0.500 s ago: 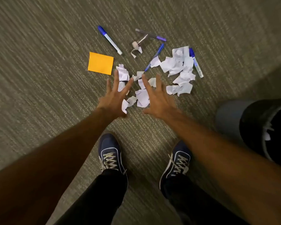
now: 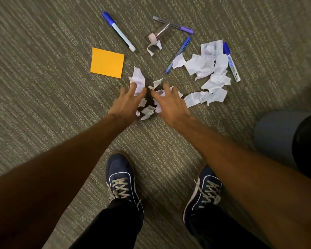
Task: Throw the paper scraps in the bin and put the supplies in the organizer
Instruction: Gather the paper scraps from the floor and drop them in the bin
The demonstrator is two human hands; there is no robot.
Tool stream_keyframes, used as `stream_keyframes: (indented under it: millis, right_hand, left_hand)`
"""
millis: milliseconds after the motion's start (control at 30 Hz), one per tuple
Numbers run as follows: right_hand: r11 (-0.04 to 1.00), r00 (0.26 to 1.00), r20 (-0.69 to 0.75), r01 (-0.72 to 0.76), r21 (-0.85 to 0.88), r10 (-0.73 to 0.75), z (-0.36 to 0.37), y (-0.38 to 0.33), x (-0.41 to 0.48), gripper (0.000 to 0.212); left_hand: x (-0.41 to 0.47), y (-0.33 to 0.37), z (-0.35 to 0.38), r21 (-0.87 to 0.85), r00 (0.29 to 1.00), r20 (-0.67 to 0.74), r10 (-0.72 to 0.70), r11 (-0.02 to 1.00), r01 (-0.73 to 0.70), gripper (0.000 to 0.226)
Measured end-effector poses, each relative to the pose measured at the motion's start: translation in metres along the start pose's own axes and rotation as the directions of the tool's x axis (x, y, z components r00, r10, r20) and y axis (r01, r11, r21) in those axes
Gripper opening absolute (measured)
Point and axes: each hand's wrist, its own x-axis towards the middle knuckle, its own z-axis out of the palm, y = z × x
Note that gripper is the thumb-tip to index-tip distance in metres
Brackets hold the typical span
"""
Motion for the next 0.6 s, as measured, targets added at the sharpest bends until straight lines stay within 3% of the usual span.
stream_keyframes:
  millis: [100,200,300,467,600]
  right_hand:
    - [0.998,0.998,-0.038,0.058,0.025,-0.057,-0.006,0.003,0.0,0.047]
    - [0.993,0.992,-0.058,0.116,0.038,-0.113,-0.008,0.007,0.0,0.044]
    - [0.985,0.989,-0.084,0.133,0.107,-0.125,-0.012,0.014,0.002,0.043]
    - [0.917,0.984,-0.18,0.073,0.393,-0.001,-0.029,0.022,-0.012,0.028]
    - [0.732,0.965,-0.191,0.0,0.681,0.178,-0.056,0.026,-0.033,0.023]
  left_hand:
    - [0.003,0.003,-0.006,-0.048,0.997,-0.071,0.04,0.998,-0.043,0.068]
    - [0.007,0.008,-0.014,-0.063,0.985,-0.157,0.066,0.995,-0.077,0.047]
    - [0.008,0.013,-0.022,-0.096,0.972,-0.222,0.07,0.991,-0.093,0.041]
    - [-0.002,0.025,-0.039,-0.166,0.966,-0.255,0.044,0.982,-0.089,0.029]
    - [-0.017,0.045,-0.063,-0.254,0.948,-0.319,0.007,0.963,-0.092,0.024]
